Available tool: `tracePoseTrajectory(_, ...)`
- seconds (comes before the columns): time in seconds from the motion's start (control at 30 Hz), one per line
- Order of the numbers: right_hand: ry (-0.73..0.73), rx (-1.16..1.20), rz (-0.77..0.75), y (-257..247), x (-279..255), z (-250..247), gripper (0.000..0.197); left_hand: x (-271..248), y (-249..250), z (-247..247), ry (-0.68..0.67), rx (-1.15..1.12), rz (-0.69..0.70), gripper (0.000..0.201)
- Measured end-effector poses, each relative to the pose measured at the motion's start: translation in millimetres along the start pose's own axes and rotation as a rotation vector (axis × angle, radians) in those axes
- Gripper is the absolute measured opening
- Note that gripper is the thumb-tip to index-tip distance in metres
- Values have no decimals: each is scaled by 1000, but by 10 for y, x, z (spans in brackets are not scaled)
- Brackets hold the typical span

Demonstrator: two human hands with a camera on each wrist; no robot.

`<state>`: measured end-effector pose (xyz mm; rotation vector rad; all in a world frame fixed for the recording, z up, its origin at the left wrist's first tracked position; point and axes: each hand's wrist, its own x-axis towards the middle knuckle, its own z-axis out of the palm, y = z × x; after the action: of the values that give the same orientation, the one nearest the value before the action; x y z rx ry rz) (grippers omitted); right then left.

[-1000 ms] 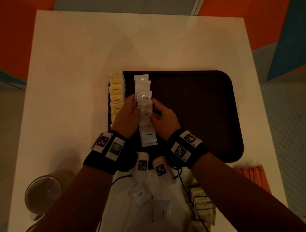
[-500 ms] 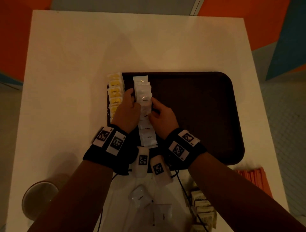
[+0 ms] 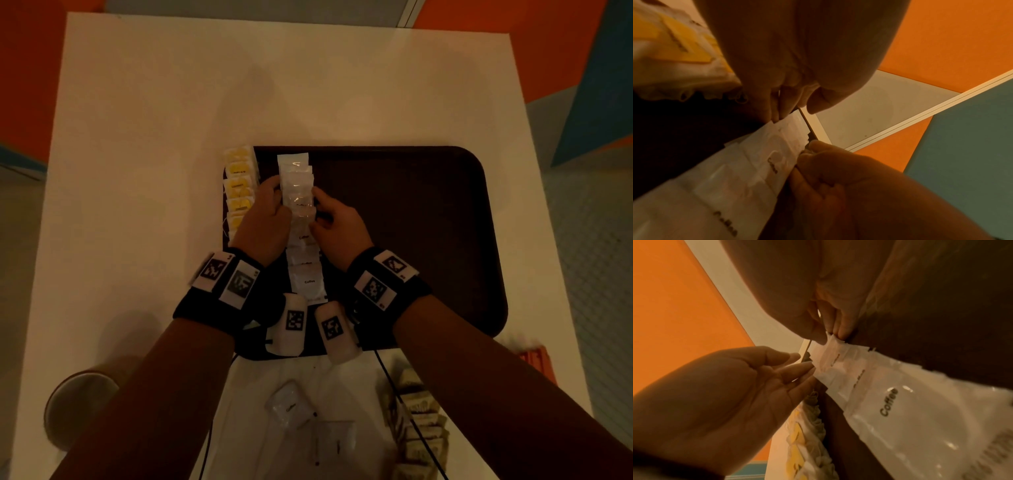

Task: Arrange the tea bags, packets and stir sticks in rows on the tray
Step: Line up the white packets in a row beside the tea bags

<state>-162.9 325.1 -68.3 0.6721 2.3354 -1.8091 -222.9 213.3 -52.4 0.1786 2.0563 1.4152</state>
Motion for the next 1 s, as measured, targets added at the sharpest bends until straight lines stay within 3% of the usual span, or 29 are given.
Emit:
tracePoseTrajectory(0.23, -15, -6, 39, -84, -50, -61, 52, -71, 51, -10, -13, 30, 6, 46)
tracePoseTrajectory(0.33, 28, -43, 141, -46, -162, -150, 54, -256, 49, 2, -8, 32, 35, 44)
tracePoseTrajectory(0.47, -17, -21, 211, 52, -431, -151, 56, -567, -81, 119, 14, -113, 4, 43)
tracePoseTrajectory(0.57, -37, 45, 194, 61, -544, -65, 57, -640, -116, 207, 34, -121, 9, 53)
tracePoseTrajectory(0.73, -24, 21, 115, 2, -470, 62, 58, -598, -161, 215, 29, -99, 8, 51)
tracePoseTrajectory(1.0, -38, 14, 132, 5, -429, 60, 62, -558, -135, 145, 13, -43, 31, 50)
